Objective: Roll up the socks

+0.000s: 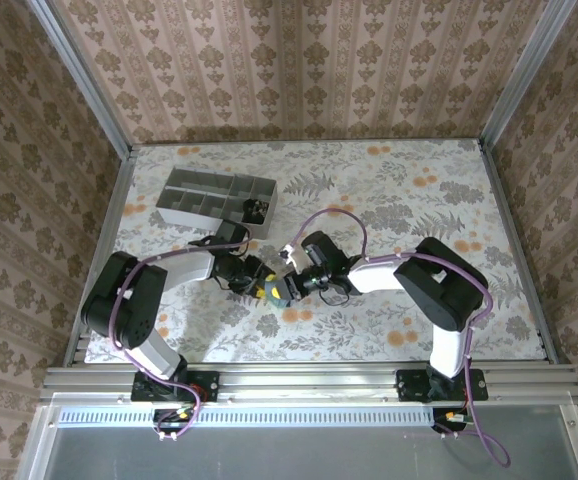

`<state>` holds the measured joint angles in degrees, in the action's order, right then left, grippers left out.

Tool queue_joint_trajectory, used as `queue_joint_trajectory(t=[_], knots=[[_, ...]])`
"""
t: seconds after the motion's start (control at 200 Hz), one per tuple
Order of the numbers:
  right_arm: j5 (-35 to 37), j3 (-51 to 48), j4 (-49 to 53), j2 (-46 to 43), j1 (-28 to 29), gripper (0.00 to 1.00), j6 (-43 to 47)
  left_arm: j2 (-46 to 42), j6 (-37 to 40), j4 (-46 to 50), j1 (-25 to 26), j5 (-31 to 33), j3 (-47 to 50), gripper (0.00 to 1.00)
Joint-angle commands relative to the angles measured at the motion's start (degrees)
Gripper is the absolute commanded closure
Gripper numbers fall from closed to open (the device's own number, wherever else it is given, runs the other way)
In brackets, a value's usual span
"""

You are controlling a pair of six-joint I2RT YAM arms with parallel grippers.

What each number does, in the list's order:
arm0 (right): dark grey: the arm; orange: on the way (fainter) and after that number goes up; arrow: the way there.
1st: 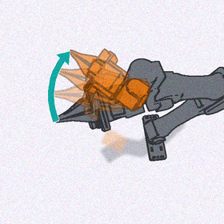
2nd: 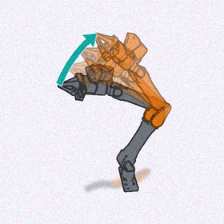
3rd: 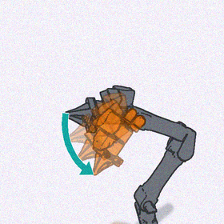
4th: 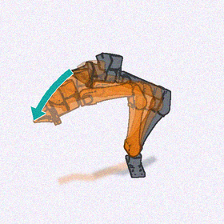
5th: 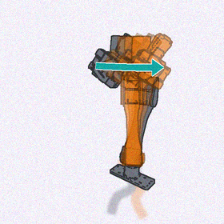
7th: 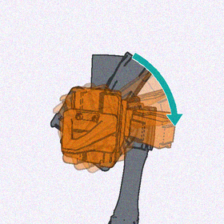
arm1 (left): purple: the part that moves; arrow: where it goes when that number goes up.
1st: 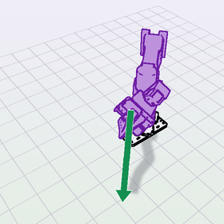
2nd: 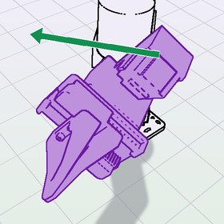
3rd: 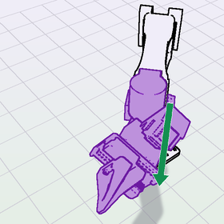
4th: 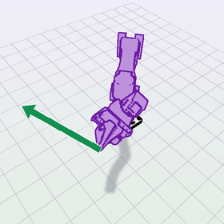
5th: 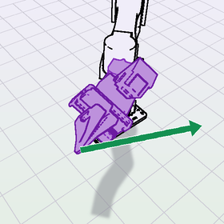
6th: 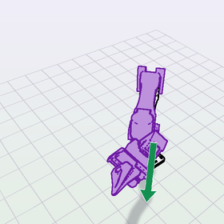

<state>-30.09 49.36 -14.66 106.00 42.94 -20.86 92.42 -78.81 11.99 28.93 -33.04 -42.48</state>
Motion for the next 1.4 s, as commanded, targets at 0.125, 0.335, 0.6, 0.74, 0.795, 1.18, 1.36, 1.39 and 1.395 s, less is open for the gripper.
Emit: queue_joint_trajectory(t=[0.125,0.335,0.6,0.74,0.795,1.18,1.36,1.39,1.395], knots=[[20.1,-3.9,18.5,-15.6,2.2,0.56,7.8,-8.0,2.4,3.9,-0.8,4.8,-1.8,1.0],[37.2,0.5,22.0,-36.6,1.2,0.47,16.0,-13.3,15.1,18.5,-9.7,11.0,-18.7,1.0],[40.3,11.6,24.6,-39.8,-2.2,0.4,19.2,-8.6,26.2,20.8,-17.9,16.1,-32.0,1.0],[39.0,16.2,25.8,-38.3,-2.3,0.39,19.7,-5.8,27.9,17.4,-18.2,18.4,-33.4,1.0],[38.4,16.7,25.0,-38.3,-2.4,0.39,19.6,-4.7,28.7,17.0,-18.2,19.4,-33.9,1.0],[36.2,19.1,28.5,-38.1,-2.2,0.39,19.5,3.1,34.7,6.3,-17.7,25.8,-32.8,1.0],[37.3,19.4,31.4,-38.6,-2.3,0.39,19.4,7.4,38.5,5.9,-16.3,27.2,-34.5,1.0],[37.7,19.4,31.9,-38.8,-2.2,0.39,19.2,7.9,39.0,5.9,-16.0,27.8,-34.5,1.0],[37.8,19.4,31.9,-38.8,-2.2,0.39,19.2,7.9,39.1,5.9,-16.0,27.9,-34.5,1.0]])
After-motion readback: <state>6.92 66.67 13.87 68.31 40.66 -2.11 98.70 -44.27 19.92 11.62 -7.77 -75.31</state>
